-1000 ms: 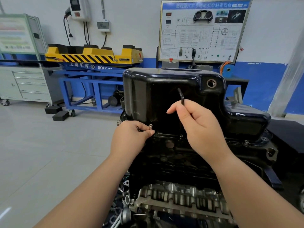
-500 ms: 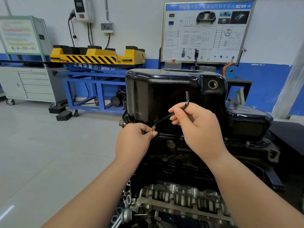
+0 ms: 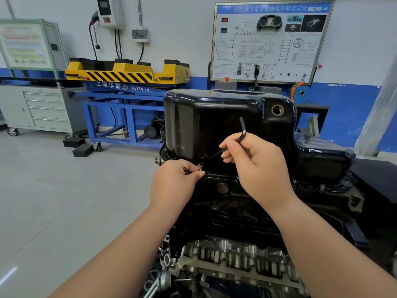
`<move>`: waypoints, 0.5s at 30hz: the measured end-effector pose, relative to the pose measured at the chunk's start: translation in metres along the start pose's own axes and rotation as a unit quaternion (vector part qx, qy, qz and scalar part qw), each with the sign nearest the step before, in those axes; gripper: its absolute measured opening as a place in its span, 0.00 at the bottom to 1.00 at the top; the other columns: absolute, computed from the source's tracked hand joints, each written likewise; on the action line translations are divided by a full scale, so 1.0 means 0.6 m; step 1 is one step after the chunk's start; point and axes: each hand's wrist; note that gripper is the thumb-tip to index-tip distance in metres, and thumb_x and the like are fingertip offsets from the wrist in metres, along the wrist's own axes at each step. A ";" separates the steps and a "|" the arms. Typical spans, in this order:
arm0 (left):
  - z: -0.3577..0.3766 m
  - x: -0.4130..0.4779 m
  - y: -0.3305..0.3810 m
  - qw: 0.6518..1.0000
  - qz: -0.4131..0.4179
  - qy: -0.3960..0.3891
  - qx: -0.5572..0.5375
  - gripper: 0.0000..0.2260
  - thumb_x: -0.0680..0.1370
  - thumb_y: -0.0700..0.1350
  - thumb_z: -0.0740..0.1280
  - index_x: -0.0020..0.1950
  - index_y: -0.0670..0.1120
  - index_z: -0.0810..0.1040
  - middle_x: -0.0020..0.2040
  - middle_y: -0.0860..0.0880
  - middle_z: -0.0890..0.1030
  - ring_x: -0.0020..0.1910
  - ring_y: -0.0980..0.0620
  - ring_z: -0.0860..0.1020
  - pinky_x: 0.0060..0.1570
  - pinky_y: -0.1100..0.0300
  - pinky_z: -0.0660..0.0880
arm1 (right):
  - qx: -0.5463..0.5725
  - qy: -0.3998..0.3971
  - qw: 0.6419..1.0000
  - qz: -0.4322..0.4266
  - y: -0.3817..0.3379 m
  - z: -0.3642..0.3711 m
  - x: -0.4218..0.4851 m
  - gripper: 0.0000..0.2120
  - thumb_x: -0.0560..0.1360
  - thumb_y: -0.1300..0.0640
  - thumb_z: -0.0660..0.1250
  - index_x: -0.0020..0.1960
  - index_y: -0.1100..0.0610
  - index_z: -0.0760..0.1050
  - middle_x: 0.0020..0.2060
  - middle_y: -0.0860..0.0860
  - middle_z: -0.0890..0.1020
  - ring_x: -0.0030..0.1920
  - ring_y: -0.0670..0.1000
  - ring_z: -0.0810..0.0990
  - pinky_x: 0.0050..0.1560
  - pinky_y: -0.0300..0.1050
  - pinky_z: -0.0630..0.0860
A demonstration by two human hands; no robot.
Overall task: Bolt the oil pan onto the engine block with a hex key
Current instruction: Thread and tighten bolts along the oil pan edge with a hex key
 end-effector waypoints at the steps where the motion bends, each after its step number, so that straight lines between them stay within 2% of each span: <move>1: 0.000 0.000 0.000 1.000 0.001 -0.001 0.001 0.10 0.71 0.50 0.72 0.32 0.59 0.76 0.31 0.61 0.77 0.33 0.62 0.75 0.31 0.64 0.67 | -0.001 -0.003 1.000 0.002 0.000 0.000 0.001 0.09 0.79 0.61 0.61 0.45 0.55 0.80 0.35 0.47 0.81 0.39 0.42 0.81 0.44 0.34 0.77; 6: -0.006 0.006 0.006 1.000 -0.006 -0.020 0.020 0.10 0.71 0.51 0.73 0.31 0.58 0.75 0.32 0.60 0.77 0.34 0.61 0.76 0.30 0.65 0.69 | -0.024 -0.029 0.999 0.007 -0.011 -0.002 0.022 0.09 0.79 0.61 0.61 0.44 0.56 0.79 0.33 0.48 0.81 0.37 0.42 0.80 0.41 0.31 0.75; 11: -0.015 0.020 0.011 0.998 -0.018 -0.055 0.032 0.09 0.70 0.51 0.74 0.31 0.56 0.77 0.33 0.60 0.79 0.34 0.62 0.76 0.30 0.67 0.70 | -0.079 -0.092 0.993 0.006 -0.028 0.004 0.053 0.10 0.79 0.58 0.60 0.43 0.56 0.79 0.33 0.47 0.80 0.37 0.45 0.79 0.44 0.42 0.76; 15: -0.016 0.025 0.012 0.997 -0.010 -0.065 0.044 0.10 0.70 0.51 0.74 0.30 0.56 0.77 0.33 0.57 0.80 0.33 0.60 0.78 0.31 0.66 0.72 | -0.101 -0.119 0.988 -0.007 -0.035 0.005 0.061 0.10 0.79 0.59 0.60 0.44 0.57 0.79 0.33 0.46 0.79 0.38 0.45 0.79 0.46 0.45 0.76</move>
Point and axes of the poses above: each hand's wrist, its own x-axis towards the middle knuckle, its own z-axis out of the palm, y = z × x
